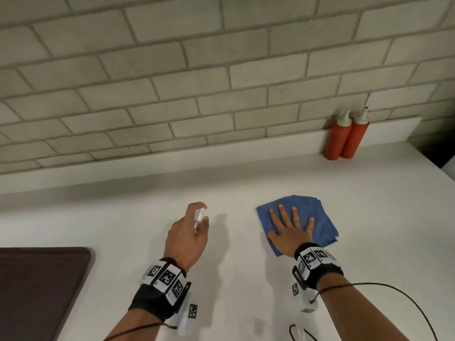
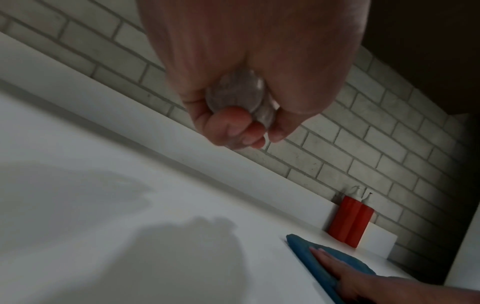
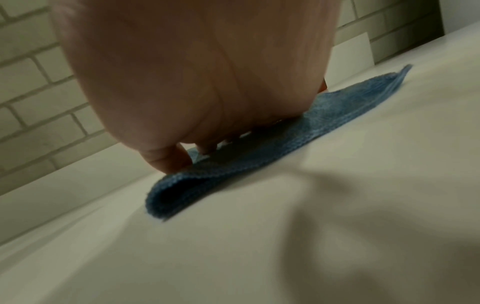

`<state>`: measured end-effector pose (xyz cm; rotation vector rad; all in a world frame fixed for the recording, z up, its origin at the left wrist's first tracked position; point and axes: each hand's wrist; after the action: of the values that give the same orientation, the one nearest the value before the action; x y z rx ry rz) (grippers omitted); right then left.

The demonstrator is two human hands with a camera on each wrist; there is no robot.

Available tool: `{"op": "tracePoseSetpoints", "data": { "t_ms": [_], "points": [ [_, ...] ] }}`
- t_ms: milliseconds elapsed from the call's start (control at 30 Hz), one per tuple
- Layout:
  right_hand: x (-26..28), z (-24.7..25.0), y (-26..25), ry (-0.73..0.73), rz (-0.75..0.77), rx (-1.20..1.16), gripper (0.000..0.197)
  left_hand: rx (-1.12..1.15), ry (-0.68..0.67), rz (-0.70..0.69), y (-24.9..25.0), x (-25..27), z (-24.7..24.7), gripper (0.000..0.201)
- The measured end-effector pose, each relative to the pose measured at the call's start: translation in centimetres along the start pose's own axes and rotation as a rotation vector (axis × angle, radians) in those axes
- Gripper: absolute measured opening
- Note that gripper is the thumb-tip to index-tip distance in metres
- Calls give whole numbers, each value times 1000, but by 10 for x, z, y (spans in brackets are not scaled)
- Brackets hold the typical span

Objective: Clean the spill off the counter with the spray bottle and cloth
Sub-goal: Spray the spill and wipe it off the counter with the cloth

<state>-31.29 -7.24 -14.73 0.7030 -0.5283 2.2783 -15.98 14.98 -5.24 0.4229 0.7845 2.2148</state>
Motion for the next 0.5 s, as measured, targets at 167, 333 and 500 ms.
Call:
{"op": "tracePoseSetpoints", "data": {
  "t_ms": [167, 333, 500],
  "points": [
    [34, -34, -8, 6, 15, 47, 79, 49, -51, -19, -19, 48, 10, 26],
    [91, -119, -16, 191, 76, 141, 64, 57, 22, -14, -55, 104, 29, 22],
    [146, -175, -48, 310, 82, 185, 72, 52, -2, -15, -98, 148, 59, 26]
  ]
}}
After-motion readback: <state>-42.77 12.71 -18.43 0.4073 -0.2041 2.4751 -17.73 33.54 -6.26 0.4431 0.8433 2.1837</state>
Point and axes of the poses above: each hand's wrist, its own x-axis away from the middle knuckle, its own z-axis out of the back of the hand, y = z × x, and after that the axes turned 11 degrees about -y, right-handed
